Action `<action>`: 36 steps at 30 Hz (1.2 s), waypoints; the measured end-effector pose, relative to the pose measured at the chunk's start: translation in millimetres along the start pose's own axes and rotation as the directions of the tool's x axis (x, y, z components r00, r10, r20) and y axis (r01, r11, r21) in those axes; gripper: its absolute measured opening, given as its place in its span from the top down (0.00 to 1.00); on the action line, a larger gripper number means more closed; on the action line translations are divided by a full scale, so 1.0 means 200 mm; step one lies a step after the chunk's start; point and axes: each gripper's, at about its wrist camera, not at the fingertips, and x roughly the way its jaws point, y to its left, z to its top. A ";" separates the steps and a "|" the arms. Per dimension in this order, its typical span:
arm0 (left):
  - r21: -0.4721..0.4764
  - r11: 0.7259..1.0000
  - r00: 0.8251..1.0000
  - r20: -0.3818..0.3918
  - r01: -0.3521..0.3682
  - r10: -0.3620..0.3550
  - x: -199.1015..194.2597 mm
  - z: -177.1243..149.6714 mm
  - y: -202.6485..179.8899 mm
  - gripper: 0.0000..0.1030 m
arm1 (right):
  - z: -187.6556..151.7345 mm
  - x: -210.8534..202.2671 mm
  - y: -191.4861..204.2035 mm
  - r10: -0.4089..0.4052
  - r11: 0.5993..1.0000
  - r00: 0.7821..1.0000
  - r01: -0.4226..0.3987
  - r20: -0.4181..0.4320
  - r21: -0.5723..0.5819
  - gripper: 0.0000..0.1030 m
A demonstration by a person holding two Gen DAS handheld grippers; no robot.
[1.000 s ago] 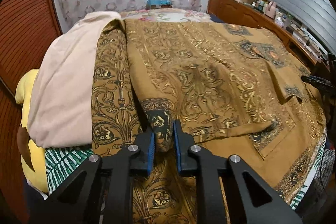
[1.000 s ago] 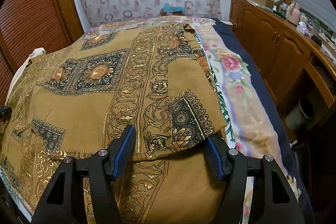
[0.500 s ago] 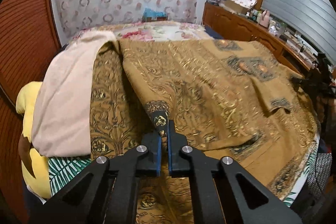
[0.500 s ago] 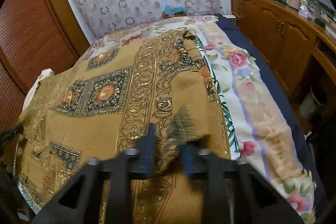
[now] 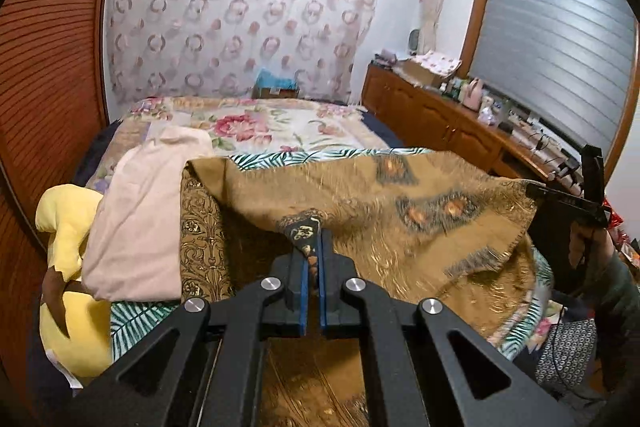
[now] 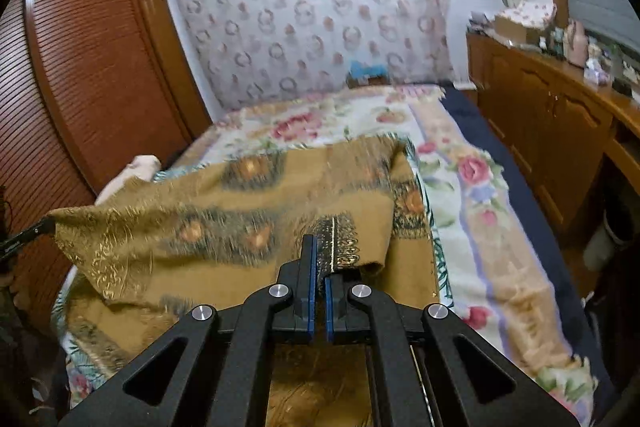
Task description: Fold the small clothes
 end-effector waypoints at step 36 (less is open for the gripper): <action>-0.122 0.976 0.974 -0.163 -0.178 0.158 0.02 -0.47 0.21 0.37 | -0.46 -0.31 0.14 -0.145 0.980 0.986 0.132 -0.079 -0.150 0.58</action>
